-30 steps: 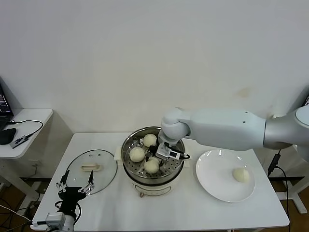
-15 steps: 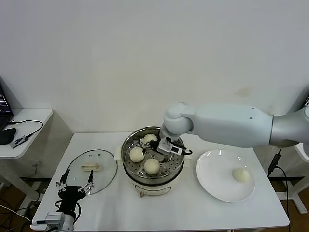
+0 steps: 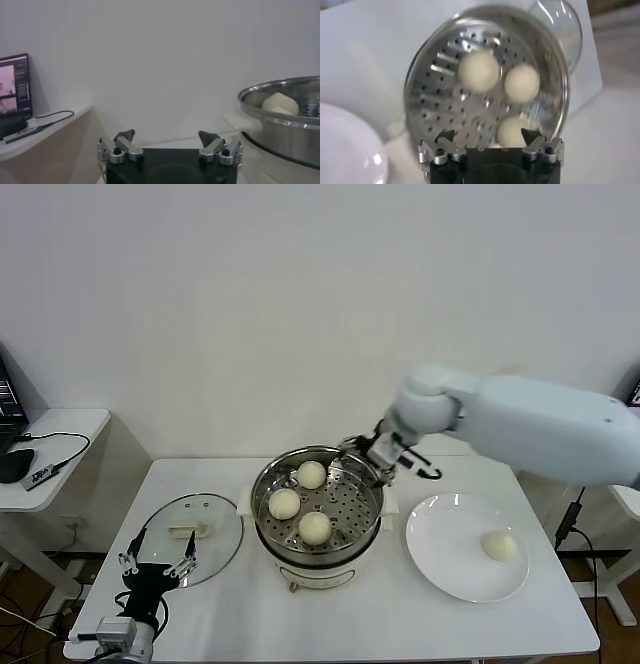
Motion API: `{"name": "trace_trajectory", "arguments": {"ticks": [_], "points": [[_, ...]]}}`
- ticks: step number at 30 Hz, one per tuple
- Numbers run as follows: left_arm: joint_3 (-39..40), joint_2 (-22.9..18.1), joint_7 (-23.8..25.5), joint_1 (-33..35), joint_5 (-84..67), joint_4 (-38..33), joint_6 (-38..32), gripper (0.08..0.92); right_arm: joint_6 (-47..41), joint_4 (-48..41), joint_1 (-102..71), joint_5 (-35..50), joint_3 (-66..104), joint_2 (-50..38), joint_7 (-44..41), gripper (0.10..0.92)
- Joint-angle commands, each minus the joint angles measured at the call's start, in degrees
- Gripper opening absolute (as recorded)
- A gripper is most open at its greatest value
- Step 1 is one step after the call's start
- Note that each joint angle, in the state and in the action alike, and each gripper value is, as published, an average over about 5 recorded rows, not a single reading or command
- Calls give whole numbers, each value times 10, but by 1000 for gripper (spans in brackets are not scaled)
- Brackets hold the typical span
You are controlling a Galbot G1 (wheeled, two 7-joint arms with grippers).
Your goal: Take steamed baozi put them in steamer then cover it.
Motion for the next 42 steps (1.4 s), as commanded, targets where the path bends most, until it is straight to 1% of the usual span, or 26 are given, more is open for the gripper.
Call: {"name": "trace_trajectory", "arguments": {"ticks": [1, 9, 12, 18, 29, 42], "points": [[5, 3, 1, -1, 2, 2, 0, 823, -127, -5, -95, 1, 104, -175, -23, 823], [9, 9, 1, -1, 4, 2, 2, 823, -111, -37, -299, -64, 268, -225, -34, 823], [8, 9, 0, 0, 5, 2, 3, 823, -97, -59, -378, -96, 334, -228, -46, 823], [6, 9, 0, 2, 8, 3, 5, 823, -81, -101, -474, -147, 413, -220, -63, 823], [2, 5, 0, 9, 14, 5, 5, 823, -79, -148, -530, -169, 447, -182, -61, 823], [0, 4, 1, 12, 16, 4, 5, 823, -79, -182, -518, -175, 436, -136, -54, 823]]}}
